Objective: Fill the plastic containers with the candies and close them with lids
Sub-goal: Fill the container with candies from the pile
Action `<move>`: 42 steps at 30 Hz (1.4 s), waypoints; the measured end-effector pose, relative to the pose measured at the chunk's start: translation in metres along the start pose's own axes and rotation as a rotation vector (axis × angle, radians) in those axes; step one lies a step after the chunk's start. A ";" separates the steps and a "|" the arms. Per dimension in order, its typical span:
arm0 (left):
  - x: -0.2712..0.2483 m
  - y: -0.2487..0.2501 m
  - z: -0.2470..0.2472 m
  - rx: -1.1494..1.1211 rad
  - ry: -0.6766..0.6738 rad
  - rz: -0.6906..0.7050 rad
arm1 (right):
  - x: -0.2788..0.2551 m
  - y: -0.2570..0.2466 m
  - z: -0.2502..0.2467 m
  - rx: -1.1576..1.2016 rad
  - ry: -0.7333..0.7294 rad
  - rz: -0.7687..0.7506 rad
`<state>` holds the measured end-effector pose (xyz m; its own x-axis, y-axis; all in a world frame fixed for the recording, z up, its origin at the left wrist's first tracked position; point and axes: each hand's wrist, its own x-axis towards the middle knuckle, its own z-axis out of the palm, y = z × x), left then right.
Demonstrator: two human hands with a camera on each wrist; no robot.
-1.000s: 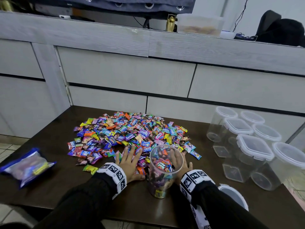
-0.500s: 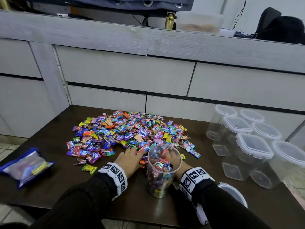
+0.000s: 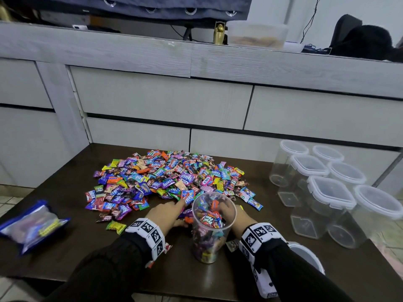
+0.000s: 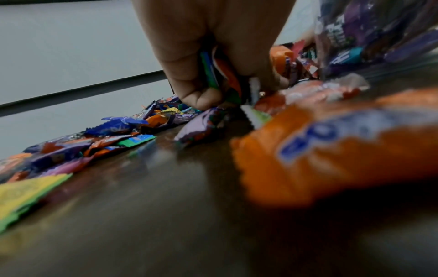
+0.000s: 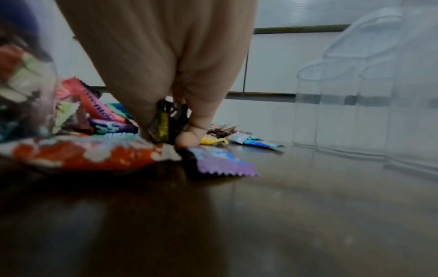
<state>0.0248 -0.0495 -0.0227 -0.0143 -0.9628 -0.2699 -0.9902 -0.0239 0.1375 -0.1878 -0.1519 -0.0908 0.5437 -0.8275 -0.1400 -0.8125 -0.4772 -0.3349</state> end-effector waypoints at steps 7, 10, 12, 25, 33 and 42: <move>-0.005 -0.009 -0.008 -0.055 0.091 0.032 | -0.030 -0.007 -0.041 -0.024 0.099 0.082; -0.008 -0.012 -0.008 -0.143 0.197 0.064 | -0.049 -0.008 -0.060 0.057 0.186 0.004; -0.009 -0.012 -0.010 -0.199 0.267 0.069 | -0.057 -0.013 -0.076 0.107 0.260 -0.030; -0.039 0.037 -0.099 -0.534 0.788 0.229 | -0.080 -0.045 -0.139 0.287 0.554 -0.192; -0.056 0.095 -0.084 -0.363 0.662 0.525 | -0.084 -0.059 -0.141 0.243 0.560 -0.257; -0.047 0.092 -0.071 -0.359 0.485 0.481 | -0.089 -0.054 -0.142 0.223 0.542 -0.229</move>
<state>-0.0560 -0.0260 0.0700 -0.2872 -0.8974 0.3348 -0.7832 0.4212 0.4573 -0.2222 -0.0949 0.0715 0.4672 -0.7720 0.4311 -0.5930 -0.6352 -0.4948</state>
